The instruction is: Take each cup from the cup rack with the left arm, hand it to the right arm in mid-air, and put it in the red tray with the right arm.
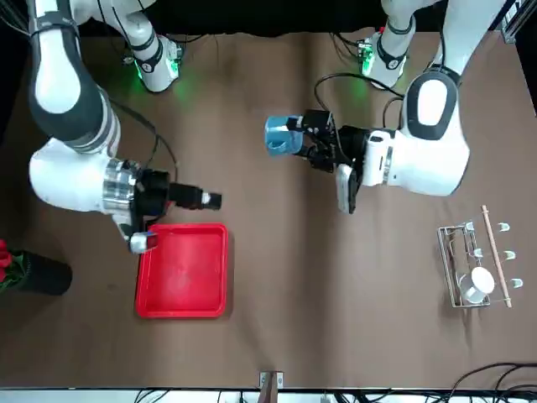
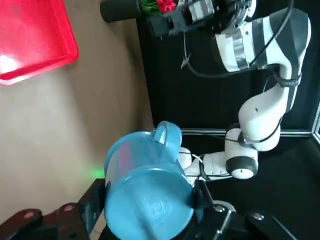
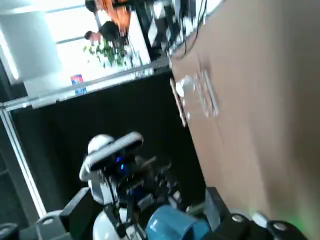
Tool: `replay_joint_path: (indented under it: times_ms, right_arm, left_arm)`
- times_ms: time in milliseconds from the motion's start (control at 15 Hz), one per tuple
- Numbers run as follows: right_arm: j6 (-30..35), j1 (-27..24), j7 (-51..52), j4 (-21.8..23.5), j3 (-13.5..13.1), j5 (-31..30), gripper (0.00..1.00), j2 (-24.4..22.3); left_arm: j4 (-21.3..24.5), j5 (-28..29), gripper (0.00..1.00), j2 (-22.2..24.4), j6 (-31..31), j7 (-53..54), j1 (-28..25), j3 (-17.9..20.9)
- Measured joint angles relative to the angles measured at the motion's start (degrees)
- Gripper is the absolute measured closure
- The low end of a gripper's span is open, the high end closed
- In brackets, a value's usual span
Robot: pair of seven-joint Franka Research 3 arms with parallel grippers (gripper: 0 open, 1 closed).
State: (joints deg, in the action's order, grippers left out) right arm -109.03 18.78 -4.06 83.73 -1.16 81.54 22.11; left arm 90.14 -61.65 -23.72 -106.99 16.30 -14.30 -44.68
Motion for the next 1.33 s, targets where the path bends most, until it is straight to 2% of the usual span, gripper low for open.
replay_joint_path:
  times_ms: [67,133,200,333,533,667,733,800,1000,1067,1200,1333]
  right_arm:
    - [3.00,0.22,-0.33,0.00,-0.02,0.12,0.03,0.04]
    - [6.07,0.26,-0.65,0.01,-0.04,0.19,0.10,0.10]
    - [8.36,0.24,-1.51,0.03,-0.12,0.22,0.13,0.18]
    - [10.40,0.19,-4.08,0.03,-0.29,0.24,0.14,0.33]
    - [11.08,0.50,-6.05,0.04,-0.24,0.28,0.16,0.51]
    - [11.06,1.55,-6.88,0.05,-0.16,0.39,0.19,0.73]
    - [11.04,2.13,-7.04,0.05,-0.14,0.47,0.27,0.79]
    - [11.04,2.85,-7.52,0.04,-0.10,0.54,0.29,0.82]
    - [11.05,2.98,-8.20,-0.05,-0.10,0.73,0.31,0.82]
    - [11.06,3.04,-8.28,-0.08,-0.10,1.07,0.36,0.82]
    - [11.04,3.39,-8.38,-0.14,-0.10,1.63,0.40,0.82]
    - [10.99,3.56,-8.45,-0.29,-0.11,1.88,0.54,0.81]
  left_arm:
    - [-0.01,-0.50,0.23,-0.27,-0.92,-0.02,0.52,0.00]
    - [-0.05,-1.09,0.23,-0.52,-1.76,-0.03,0.89,0.00]
    - [-0.06,-1.67,0.23,-0.69,-2.53,-0.03,1.15,-0.01]
    - [-0.10,-2.63,0.23,-0.78,-3.85,-0.03,1.34,0.00]
    - [-0.47,-4.42,0.23,-0.83,-4.48,-0.02,1.32,0.00]
    - [-1.04,-5.46,0.23,-0.97,-5.75,-0.02,1.32,0.00]
    - [-1.29,-5.63,0.23,-1.11,-6.46,-0.02,1.39,0.00]
    - [-1.68,-5.97,0.23,-1.58,-8.00,-0.02,2.01,0.00]
    - [-2.44,-6.12,0.23,-2.84,-10.54,-0.02,3.77,0.00]
    - [-2.67,-6.13,0.23,-3.22,-11.05,-0.02,4.21,-0.01]
    - [-2.91,-6.13,0.23,-3.66,-11.33,-0.02,4.49,0.00]
    - [-3.00,-6.12,0.23,-3.76,-11.34,-0.02,4.42,0.05]
